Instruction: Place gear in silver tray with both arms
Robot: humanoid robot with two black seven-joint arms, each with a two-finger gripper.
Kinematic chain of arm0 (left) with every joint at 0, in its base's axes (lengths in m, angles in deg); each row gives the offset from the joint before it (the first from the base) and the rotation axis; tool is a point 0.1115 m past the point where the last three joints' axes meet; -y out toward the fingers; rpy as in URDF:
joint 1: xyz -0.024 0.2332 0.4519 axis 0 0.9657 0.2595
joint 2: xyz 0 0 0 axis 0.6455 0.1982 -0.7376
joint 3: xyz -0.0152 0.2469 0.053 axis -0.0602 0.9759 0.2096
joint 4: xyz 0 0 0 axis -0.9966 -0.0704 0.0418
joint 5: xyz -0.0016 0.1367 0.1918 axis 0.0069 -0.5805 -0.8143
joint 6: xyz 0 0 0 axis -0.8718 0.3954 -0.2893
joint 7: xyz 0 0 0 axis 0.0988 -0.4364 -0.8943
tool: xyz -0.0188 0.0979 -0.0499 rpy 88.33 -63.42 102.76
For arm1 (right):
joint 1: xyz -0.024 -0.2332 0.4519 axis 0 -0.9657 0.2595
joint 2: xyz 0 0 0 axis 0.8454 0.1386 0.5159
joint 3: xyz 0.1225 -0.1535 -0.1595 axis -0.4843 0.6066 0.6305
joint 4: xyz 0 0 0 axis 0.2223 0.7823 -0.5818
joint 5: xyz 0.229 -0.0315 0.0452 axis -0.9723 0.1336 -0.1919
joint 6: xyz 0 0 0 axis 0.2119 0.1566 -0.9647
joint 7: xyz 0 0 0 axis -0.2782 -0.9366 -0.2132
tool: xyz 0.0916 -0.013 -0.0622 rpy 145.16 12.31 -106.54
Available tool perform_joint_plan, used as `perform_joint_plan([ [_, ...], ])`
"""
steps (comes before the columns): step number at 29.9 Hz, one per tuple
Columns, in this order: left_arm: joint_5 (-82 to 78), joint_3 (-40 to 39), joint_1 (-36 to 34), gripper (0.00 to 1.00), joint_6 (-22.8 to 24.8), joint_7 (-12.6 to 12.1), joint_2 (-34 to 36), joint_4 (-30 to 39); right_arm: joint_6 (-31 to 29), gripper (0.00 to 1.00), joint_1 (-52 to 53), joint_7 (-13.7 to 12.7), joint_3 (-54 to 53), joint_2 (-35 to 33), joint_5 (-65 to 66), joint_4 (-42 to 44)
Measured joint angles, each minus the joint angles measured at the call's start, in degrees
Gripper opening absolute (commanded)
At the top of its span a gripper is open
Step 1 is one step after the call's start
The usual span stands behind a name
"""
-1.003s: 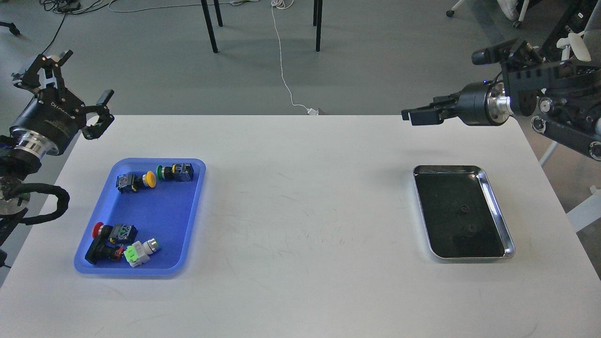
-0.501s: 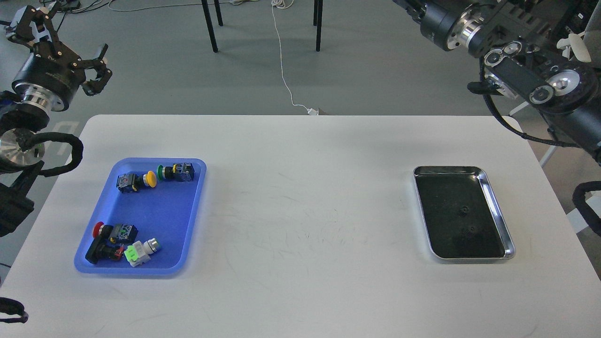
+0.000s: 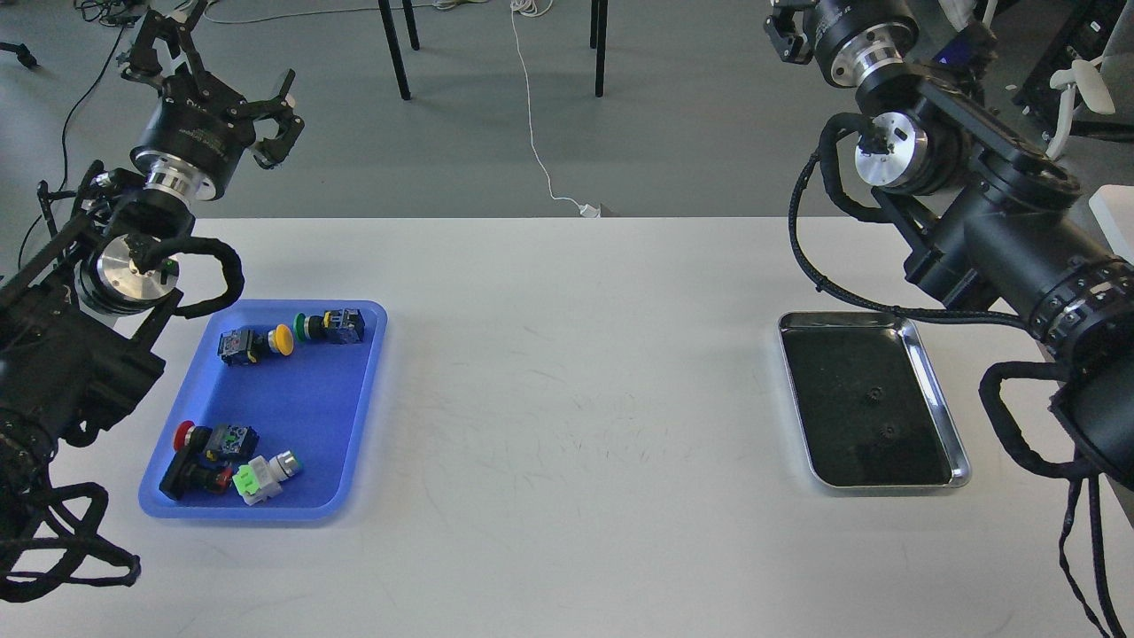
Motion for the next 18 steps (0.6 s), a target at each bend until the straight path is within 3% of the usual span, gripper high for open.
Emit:
perform_joint_plan([
  [10,1.7,0.5,4.0,0.98,2.9,0.7,-1.0,1.0,-12.3,0.99,-9.6,-1.4,-16.5,-0.1,-4.1,0.2],
  [18,1.8,0.2,6.3,0.98,3.2,0.8,-1.6,1.1,-16.0,0.99,-14.1,-1.5,-17.8,-0.5,-4.2,0.1],
])
